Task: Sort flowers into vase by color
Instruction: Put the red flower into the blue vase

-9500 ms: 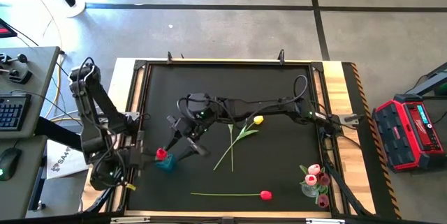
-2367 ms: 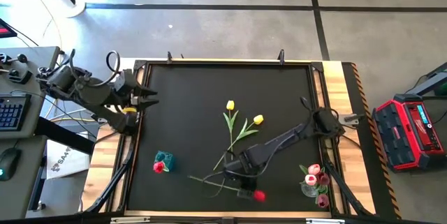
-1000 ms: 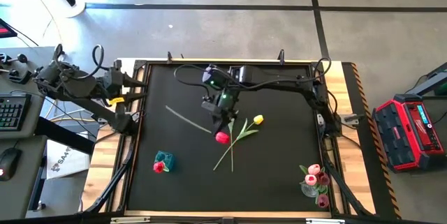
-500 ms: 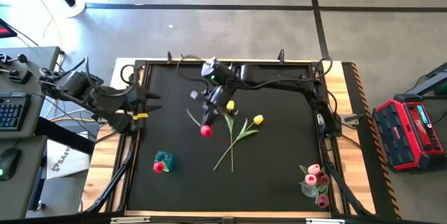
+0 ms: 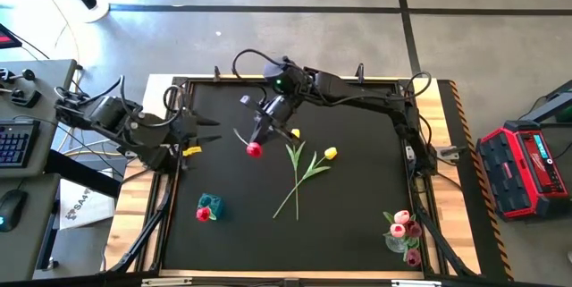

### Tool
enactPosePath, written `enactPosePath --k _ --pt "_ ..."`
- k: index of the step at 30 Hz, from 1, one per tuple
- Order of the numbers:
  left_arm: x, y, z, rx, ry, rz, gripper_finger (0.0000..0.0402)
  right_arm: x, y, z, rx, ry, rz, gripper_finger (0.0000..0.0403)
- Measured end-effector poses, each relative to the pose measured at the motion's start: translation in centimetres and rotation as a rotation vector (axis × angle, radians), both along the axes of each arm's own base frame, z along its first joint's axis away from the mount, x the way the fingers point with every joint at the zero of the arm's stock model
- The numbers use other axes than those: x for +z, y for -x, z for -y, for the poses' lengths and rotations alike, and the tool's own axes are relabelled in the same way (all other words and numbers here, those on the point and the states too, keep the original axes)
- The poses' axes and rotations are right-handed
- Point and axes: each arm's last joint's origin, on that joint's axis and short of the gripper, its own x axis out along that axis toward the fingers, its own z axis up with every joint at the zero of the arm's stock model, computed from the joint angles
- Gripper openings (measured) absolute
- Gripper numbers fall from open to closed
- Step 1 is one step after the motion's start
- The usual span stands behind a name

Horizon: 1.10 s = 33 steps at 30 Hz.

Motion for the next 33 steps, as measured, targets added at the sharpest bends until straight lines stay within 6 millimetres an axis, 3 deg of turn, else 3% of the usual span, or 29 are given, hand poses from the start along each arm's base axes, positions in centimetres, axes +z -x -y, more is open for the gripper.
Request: enactPosePath --k 8,19,33 --pt "-0.4 -2.4 0.9 0.002 -0.038 0.000 0.0135 1.1 -0.8 0.0 -0.189 -0.079 -0.027 0.0000" --pt "-0.9 -4.0 1.6 -0.009 -0.053 -0.011 0.0136 2.3 -0.7 -0.3 -0.031 -0.167 0.024 0.0000" --pt "-1.5 -5.8 2.5 -0.056 -0.017 -0.018 0.0122 3.0 -0.6 -0.4 0.035 -0.196 0.049 0.0000"
